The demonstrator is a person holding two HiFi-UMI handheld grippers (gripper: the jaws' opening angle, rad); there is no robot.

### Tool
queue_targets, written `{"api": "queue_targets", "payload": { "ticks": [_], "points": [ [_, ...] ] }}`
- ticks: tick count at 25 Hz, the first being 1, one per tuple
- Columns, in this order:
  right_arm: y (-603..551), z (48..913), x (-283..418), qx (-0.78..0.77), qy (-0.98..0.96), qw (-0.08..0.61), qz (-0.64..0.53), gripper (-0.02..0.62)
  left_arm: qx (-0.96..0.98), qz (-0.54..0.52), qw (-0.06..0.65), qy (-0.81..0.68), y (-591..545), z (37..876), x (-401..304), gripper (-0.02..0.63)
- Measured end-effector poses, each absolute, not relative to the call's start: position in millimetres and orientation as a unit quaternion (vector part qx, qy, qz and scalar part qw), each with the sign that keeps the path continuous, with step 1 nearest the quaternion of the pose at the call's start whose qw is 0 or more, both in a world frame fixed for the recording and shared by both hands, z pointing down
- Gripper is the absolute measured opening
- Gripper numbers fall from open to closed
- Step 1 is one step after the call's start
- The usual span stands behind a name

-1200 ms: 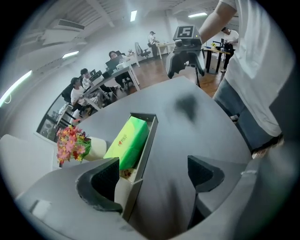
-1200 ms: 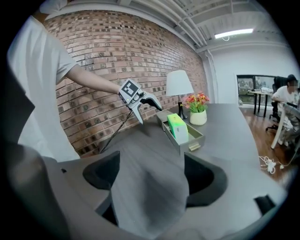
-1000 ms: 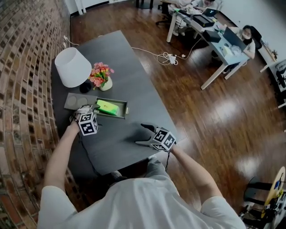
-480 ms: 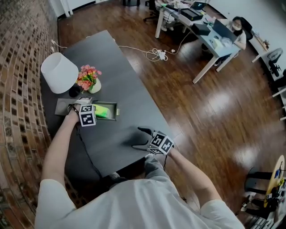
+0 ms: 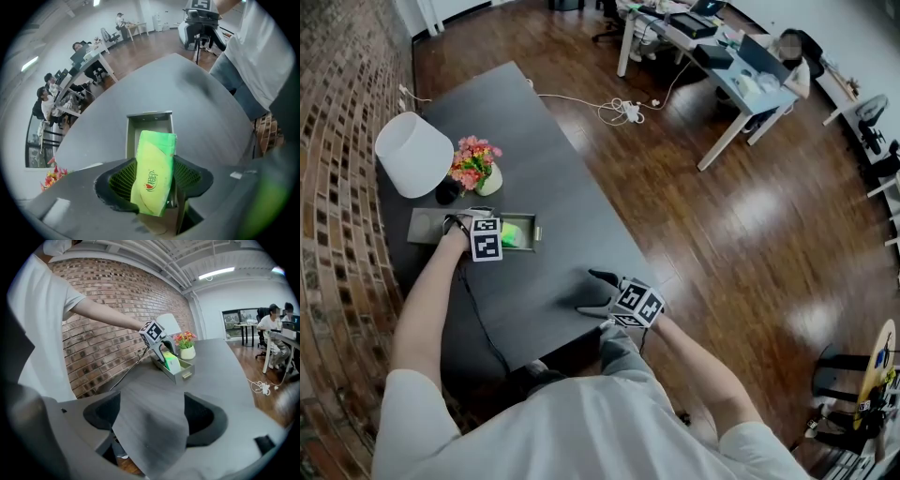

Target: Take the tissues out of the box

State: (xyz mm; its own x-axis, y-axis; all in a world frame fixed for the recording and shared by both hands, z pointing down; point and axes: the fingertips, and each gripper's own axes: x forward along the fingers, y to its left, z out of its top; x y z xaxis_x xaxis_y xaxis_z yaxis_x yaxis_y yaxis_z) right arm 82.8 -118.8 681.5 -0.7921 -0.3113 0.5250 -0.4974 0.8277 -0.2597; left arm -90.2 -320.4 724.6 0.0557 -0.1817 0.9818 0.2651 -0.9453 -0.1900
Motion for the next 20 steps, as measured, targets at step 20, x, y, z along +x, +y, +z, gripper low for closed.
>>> {"api": "queue_targets", "payload": {
  "ticks": [20],
  "points": [
    [-137.1, 639.4, 36.1, 0.216, -0.945, 0.212, 0.123, 0.430, -0.807, -0.537, 0.113, 0.217, -285.6, 621.4, -124.7, 0.218]
  ]
}}
